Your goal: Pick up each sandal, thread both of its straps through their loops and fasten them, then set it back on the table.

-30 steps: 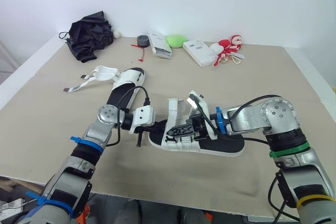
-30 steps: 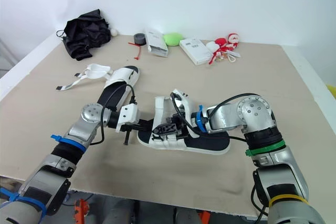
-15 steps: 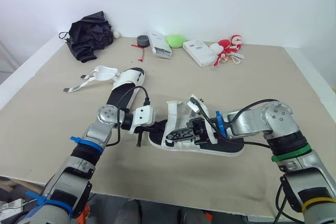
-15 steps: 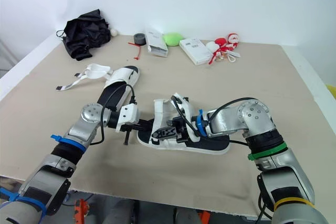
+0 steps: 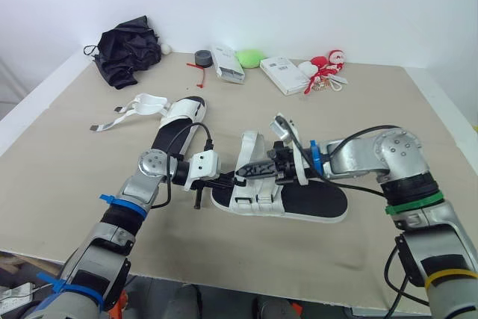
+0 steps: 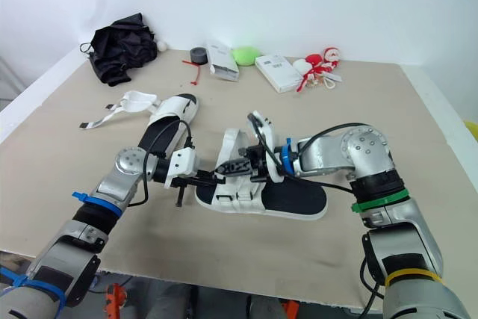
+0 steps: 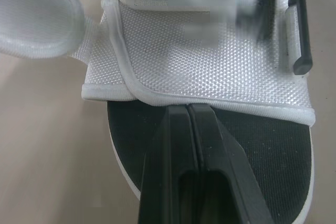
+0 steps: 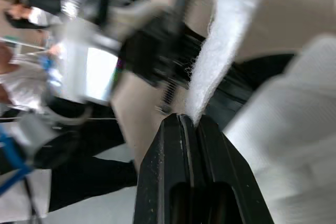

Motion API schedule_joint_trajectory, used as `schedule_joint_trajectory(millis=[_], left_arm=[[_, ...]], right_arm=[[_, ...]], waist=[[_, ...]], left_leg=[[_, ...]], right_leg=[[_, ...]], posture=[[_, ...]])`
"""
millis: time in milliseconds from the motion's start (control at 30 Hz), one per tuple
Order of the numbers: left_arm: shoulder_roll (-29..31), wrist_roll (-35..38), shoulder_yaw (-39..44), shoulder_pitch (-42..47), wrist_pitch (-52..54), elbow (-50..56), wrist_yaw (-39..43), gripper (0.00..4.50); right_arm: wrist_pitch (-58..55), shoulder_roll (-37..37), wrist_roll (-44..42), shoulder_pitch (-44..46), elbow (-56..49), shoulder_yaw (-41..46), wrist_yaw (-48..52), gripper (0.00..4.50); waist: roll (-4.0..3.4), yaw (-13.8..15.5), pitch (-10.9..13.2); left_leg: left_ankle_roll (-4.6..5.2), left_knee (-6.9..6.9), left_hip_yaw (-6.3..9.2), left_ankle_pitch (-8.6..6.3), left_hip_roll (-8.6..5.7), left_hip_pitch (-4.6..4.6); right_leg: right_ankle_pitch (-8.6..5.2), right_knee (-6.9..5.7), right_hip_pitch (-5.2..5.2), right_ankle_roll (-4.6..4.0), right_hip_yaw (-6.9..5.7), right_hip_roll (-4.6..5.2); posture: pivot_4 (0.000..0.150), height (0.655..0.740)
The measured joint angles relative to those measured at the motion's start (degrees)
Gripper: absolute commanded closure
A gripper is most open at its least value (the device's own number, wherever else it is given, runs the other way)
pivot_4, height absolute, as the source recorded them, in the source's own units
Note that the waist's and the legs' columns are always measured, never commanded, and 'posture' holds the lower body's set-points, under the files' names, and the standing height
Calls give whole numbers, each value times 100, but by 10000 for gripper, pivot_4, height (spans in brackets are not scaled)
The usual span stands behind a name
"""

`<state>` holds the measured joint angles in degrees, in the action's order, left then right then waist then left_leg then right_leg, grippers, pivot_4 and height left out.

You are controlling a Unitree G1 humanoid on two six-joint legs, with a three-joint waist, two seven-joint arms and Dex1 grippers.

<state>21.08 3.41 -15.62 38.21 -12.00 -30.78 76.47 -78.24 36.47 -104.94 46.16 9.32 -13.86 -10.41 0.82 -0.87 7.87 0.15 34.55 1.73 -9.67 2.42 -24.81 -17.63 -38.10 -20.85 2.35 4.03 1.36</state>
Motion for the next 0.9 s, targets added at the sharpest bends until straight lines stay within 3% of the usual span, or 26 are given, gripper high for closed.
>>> schedule_joint_trajectory(millis=[900], left_arm=[[-1, 1, 0, -4, -1, -3, -1, 45000]], right_arm=[[11, 200, -429, -311, -354, -16, -7, 44716]], waist=[[-1, -1, 0]], left_leg=[[0, 0, 1, 0, -1, 2]], right_leg=[[0, 0, 2, 1, 0, -1]], posture=[[1500, 7322]])
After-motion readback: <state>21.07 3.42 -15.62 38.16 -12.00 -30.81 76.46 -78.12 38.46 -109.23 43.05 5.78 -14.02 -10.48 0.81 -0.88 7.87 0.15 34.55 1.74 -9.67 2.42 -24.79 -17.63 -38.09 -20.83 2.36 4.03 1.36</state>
